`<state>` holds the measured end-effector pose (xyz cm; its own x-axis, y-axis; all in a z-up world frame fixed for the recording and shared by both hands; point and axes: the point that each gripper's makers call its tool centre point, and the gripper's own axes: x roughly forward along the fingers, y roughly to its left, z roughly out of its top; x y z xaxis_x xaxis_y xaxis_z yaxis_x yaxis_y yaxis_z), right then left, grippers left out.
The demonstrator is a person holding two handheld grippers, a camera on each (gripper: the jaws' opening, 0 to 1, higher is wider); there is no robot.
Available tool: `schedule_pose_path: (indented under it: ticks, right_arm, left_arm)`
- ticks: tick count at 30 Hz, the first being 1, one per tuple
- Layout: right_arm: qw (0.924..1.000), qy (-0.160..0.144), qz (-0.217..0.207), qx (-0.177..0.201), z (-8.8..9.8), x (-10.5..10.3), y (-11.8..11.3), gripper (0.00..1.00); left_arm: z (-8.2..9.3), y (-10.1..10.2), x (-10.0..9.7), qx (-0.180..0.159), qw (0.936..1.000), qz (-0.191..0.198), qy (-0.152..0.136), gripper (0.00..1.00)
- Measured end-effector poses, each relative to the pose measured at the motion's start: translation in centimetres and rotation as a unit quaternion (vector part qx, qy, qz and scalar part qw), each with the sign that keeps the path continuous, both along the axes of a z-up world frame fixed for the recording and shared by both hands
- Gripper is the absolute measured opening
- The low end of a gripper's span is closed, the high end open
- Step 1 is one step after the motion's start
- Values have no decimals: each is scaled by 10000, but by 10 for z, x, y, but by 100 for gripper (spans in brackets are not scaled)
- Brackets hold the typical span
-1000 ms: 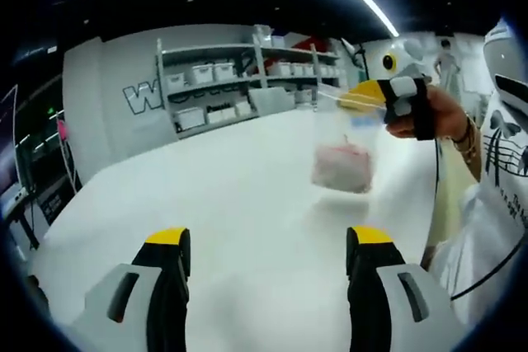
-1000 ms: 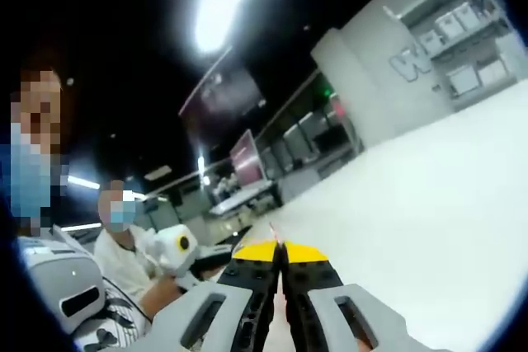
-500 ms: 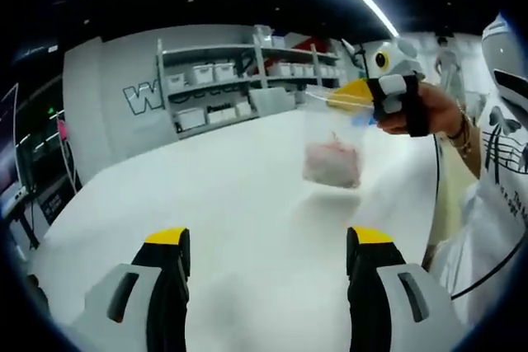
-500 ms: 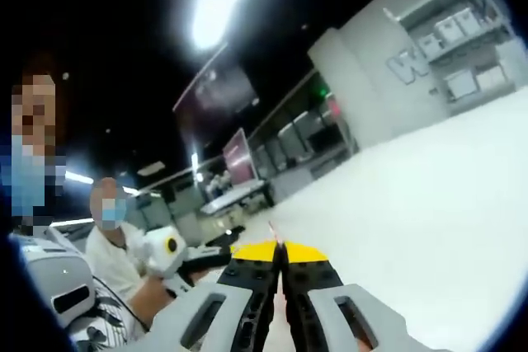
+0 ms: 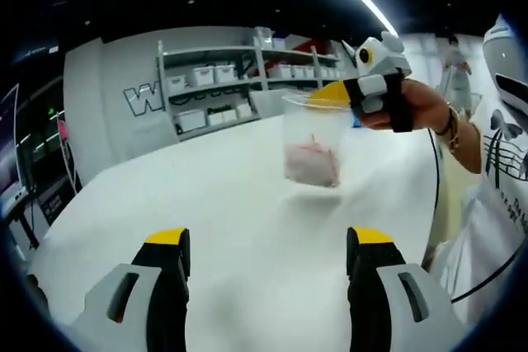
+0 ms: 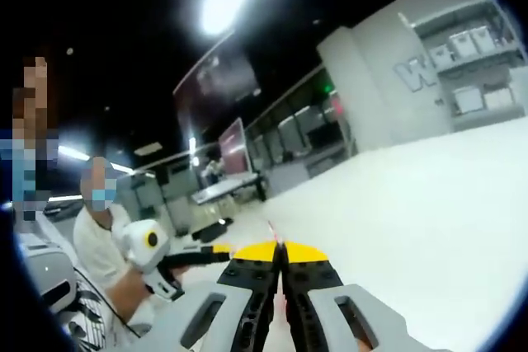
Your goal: Open the resealable bag by pulling the two sides of the seal apart until the entire bag opening is separated and visibly accessible.
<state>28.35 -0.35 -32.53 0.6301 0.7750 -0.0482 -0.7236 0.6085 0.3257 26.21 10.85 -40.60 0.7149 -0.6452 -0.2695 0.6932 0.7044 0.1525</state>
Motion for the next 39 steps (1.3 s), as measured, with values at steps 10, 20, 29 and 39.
schedule_pose_path:
  ticks: [10, 20, 29, 39]
  right_arm:
    - [9998, -142, -83, -124, 4, 16, -1, 0]
    - [9993, -160, -193, -295, 5, 35, -6, 0]
    - [9986, -140, -303, -419, 3, 55, -9, 0]
    - [9967, -188, -479, -622, 4, 78, -14, 0]
  left_arm:
    - [2, 3, 1, 6, 10000, 55, -40, 77]
    - [-2, 5, 5, 27, 10000, 83, 26, 77]
    - [0, 5, 6, 10, 10000, 71, -2, 77]
    - [3, 8, 6, -50, 9999, 104, -31, 77]
